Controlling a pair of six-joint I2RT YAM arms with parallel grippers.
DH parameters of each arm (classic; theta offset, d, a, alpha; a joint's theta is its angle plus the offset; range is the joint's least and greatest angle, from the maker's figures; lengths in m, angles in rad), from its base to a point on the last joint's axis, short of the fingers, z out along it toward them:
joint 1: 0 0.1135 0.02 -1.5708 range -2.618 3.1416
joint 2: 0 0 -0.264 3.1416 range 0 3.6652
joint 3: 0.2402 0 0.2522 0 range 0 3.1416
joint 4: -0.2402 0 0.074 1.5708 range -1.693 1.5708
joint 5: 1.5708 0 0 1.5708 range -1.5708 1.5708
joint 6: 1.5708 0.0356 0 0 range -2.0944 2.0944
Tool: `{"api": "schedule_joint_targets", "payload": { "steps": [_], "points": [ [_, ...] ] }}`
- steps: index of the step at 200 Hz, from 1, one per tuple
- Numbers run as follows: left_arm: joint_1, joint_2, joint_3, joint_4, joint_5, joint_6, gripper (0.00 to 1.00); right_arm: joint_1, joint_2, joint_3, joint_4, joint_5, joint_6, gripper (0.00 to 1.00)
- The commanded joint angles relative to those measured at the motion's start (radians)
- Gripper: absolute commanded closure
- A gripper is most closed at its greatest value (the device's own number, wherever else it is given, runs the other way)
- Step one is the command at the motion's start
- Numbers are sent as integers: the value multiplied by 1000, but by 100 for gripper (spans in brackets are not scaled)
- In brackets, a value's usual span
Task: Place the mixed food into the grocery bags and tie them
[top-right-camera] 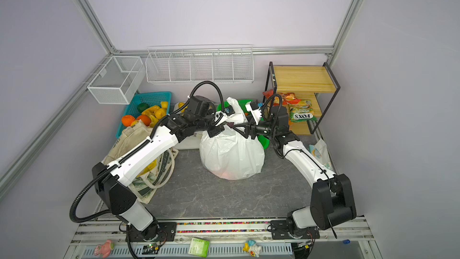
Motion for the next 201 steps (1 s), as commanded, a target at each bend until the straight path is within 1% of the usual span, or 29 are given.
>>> {"api": "schedule_joint_targets", "payload": {
  "steps": [1, 51, 93, 106, 131, 152, 163, 201],
  "points": [
    [-10, 15, 18, -3, 4, 28, 100, 9, -19, -7, 50, 15, 33, 39],
    [-19, 17, 19, -2, 10, 53, 100, 18, -14, -1, 43, 35, 35, 41],
    [-21, 23, 23, -2, 7, 60, 100, 18, -14, 5, 34, 44, 36, 48],
    [-21, 26, 26, -3, 10, 64, 100, 20, -11, 8, 30, 45, 35, 48],
    [-21, 25, 25, -9, 18, 75, 100, 23, -11, 8, 25, 53, 37, 44],
    [-21, 24, 25, -8, 27, 82, 100, 22, -12, 12, 18, 59, 38, 44],
    [-21, 25, 28, -9, 28, 83, 100, 22, -14, 12, 18, 62, 38, 48],
    [-21, 26, 31, -9, 15, 88, 100, 23, -19, 16, -6, 66, 29, 72]
  ]
}}
